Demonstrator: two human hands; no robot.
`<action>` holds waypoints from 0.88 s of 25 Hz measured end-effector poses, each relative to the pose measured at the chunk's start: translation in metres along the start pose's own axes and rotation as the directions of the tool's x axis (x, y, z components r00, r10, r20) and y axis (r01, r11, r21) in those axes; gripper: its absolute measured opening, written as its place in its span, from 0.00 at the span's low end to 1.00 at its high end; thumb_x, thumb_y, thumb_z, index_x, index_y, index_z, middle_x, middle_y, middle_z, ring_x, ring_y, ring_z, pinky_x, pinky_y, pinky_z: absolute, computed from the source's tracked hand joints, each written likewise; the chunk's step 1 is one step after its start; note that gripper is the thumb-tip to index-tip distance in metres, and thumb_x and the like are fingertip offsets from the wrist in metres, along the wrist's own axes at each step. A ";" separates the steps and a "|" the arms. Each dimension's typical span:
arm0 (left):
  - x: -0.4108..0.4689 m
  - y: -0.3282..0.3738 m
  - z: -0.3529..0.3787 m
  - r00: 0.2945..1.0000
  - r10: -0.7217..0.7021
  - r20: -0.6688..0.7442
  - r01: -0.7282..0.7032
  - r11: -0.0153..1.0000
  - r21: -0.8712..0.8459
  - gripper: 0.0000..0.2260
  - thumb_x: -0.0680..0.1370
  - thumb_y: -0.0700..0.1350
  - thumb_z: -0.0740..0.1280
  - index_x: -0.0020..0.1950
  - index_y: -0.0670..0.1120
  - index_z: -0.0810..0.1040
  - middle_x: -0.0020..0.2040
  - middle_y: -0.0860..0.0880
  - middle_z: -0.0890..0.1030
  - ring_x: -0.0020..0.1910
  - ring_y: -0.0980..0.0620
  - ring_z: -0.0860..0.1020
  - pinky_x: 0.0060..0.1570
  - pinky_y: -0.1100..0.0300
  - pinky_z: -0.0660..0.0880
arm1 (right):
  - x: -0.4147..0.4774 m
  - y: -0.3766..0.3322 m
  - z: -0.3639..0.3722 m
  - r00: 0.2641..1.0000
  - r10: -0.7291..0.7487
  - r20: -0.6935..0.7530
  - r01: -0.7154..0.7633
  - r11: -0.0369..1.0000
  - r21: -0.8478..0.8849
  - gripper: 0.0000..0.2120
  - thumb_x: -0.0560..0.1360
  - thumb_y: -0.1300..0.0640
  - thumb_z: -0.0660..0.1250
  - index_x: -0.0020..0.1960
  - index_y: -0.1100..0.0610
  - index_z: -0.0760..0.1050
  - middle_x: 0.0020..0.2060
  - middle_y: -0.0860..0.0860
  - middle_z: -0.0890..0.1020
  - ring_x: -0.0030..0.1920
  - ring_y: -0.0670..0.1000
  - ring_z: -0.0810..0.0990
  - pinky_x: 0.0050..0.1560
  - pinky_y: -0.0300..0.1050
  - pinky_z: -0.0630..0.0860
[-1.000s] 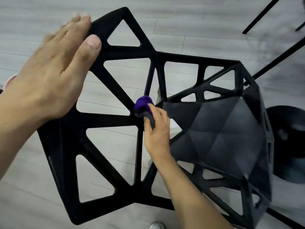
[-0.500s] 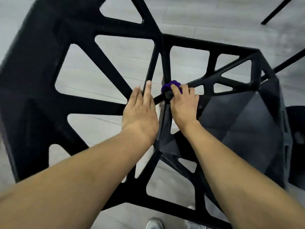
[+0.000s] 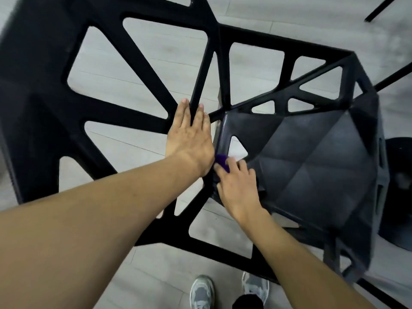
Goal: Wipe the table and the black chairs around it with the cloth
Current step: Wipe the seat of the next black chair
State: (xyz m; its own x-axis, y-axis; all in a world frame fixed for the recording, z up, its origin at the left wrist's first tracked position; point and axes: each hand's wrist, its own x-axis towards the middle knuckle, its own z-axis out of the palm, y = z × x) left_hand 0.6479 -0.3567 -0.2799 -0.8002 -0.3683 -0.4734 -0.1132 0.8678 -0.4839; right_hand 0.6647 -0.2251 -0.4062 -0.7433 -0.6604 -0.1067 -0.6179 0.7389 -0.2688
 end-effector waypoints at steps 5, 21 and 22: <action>0.001 0.002 0.009 0.999 -0.021 -0.026 0.022 0.997 0.069 0.32 0.83 0.54 0.47 0.83 0.40 0.41 0.83 0.41 0.40 0.80 0.32 0.38 0.77 0.39 0.31 | -0.047 0.029 -0.004 0.978 -0.182 0.102 0.183 0.983 0.001 0.21 0.69 0.53 0.73 0.62 0.47 0.79 0.55 0.53 0.77 0.50 0.59 0.74 0.44 0.53 0.71; 0.012 0.037 0.016 0.972 -0.193 -0.132 0.173 0.974 -0.149 0.24 0.81 0.49 0.51 0.76 0.41 0.63 0.82 0.38 0.52 0.80 0.28 0.42 0.78 0.37 0.37 | -0.013 0.068 0.031 0.972 -0.150 -0.183 0.182 0.968 0.174 0.22 0.74 0.56 0.61 0.67 0.52 0.78 0.60 0.57 0.78 0.55 0.62 0.77 0.54 0.57 0.75; 0.013 0.036 0.018 0.971 -0.196 -0.141 0.173 0.972 -0.158 0.24 0.81 0.49 0.51 0.76 0.41 0.63 0.82 0.38 0.52 0.80 0.29 0.42 0.78 0.38 0.37 | -0.023 0.084 0.028 0.946 -0.289 -0.147 0.307 0.944 0.120 0.23 0.74 0.57 0.60 0.67 0.52 0.78 0.60 0.56 0.79 0.55 0.61 0.77 0.54 0.56 0.75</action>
State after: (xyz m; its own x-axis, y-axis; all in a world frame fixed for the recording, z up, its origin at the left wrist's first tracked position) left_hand 0.6445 -0.3363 -0.3164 -0.8374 -0.4802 -0.2611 -0.3414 0.8326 -0.4361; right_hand 0.6375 -0.1517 -0.4528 -0.5622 -0.8187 0.1170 -0.7808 0.4787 -0.4016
